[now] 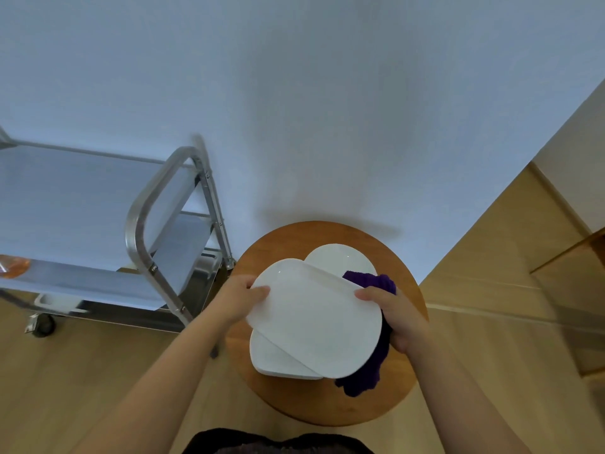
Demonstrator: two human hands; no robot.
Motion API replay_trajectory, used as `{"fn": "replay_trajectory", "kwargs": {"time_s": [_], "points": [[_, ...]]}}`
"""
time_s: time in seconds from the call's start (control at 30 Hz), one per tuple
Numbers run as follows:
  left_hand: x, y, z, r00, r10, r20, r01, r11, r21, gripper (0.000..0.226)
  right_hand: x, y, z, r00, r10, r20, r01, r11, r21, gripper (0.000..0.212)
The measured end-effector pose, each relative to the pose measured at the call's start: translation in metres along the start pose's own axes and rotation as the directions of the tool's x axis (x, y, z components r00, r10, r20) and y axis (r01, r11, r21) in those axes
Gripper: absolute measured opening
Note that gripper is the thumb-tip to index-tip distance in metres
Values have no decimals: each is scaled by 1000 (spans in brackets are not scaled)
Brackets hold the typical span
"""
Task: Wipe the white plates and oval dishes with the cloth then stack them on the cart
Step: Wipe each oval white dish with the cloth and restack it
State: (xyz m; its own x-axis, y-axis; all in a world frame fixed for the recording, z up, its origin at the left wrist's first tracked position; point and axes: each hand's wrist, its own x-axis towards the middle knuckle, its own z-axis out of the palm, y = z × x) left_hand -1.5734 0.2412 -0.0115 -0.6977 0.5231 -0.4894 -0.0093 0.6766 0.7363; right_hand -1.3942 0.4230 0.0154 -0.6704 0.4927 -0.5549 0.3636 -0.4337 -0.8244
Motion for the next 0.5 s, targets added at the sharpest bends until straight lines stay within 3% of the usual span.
{"fn": "replay_trajectory", "kwargs": {"time_s": [0.07,0.2,0.33,0.5], "points": [[3,-11,3,999,-43,8,44,989,-141,6,6,6,0,999,25,-30,-25,999,22,26],[11,-34,14,985,-170,-24,150,922,-356,3,20,23,2,975,17,-221,-26,999,-39,33],[21,-65,37,940,-332,-81,256,841,-477,20,29,44,-3,936,9,-351,-27,999,-47,15],[33,-98,68,871,-477,-115,335,749,-571,35,39,73,-13,893,44,-448,-87,993,-75,9]]}}
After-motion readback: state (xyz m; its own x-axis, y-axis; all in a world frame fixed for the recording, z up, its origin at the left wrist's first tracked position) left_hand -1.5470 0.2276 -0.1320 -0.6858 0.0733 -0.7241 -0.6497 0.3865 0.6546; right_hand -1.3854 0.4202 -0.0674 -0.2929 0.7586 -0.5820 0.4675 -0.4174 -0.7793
